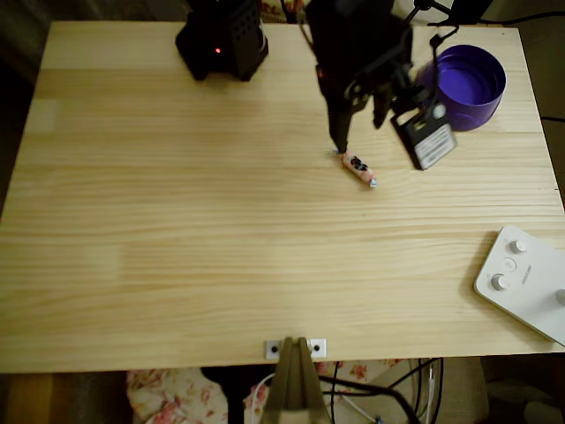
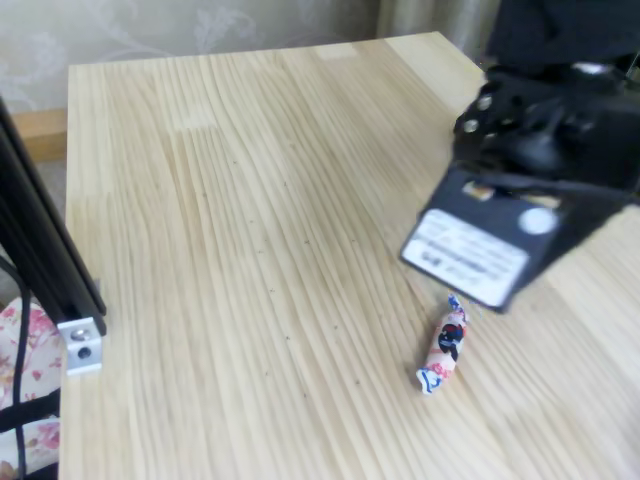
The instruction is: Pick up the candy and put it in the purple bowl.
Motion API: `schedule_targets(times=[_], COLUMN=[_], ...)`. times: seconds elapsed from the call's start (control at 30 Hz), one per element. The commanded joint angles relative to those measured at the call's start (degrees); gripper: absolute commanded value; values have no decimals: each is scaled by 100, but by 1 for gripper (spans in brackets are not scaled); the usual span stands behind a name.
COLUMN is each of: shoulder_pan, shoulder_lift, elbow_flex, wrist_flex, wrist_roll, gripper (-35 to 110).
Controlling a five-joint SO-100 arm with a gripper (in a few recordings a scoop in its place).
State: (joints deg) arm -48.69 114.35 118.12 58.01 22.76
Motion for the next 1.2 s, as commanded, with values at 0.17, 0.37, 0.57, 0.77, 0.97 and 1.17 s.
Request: schedule_targets(times=[0.17,0.37,0.57,0.77,0.97,1.17], shoulder_pan=[-334,149,343,88,-26,-70], shoulder_lift=[-562,-940,-1063,-1037,-1143,-1327], elbow_flex=[-483,-211,-9,62,246,281], wrist_flex=[-571,-1099,-1160,-976,-1187,-1503], wrist_roll=[193,-176,-211,123,193,202], gripper=[28,28,28,28,28,28])
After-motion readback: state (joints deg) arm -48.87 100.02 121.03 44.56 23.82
